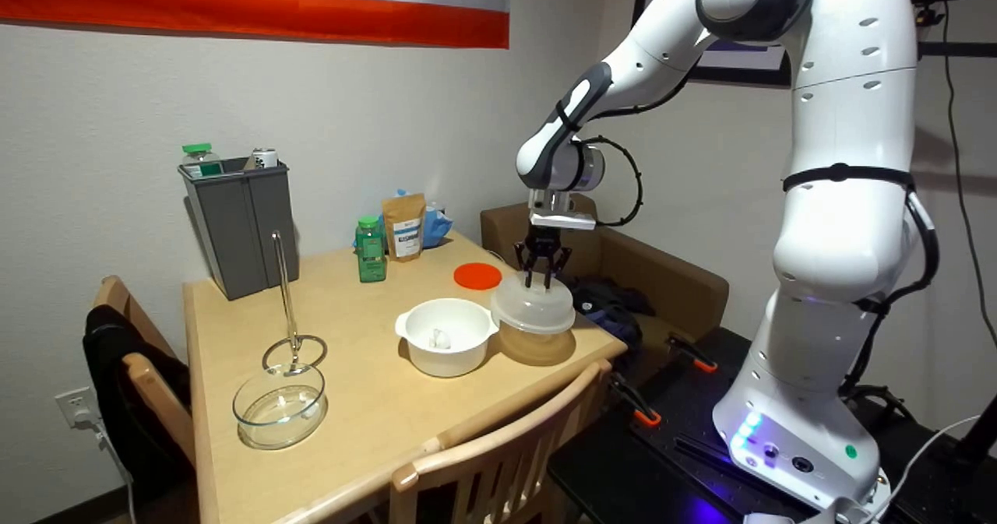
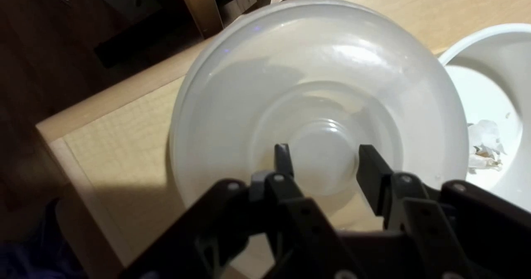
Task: Uncover the white bowl and put the lid on the table
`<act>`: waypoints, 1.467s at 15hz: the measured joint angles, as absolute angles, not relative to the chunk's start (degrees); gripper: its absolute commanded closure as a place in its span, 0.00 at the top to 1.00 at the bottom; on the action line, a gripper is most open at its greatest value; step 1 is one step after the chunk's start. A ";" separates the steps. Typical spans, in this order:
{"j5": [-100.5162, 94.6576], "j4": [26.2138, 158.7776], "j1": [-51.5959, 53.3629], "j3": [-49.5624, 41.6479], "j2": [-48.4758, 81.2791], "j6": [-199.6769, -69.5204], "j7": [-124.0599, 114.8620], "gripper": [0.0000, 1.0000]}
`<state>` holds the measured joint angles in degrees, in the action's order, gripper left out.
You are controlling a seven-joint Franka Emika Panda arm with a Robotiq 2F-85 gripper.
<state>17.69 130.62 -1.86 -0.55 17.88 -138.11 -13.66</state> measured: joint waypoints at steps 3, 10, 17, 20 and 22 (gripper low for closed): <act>17.69 131.62 -1.86 -1.32 16.79 -138.54 -15.54 0.19; 17.69 132.07 -1.80 -3.36 16.63 -139.47 -23.09 0.19; 17.70 131.01 -1.49 -3.60 20.95 -141.43 -27.58 0.19; 17.82 129.66 -0.93 -3.60 24.33 -142.91 -29.35 0.19; 17.95 129.37 -0.67 -3.61 26.67 -144.73 -30.55 0.19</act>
<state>17.95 129.37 -0.67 -3.61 26.67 -144.73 -30.55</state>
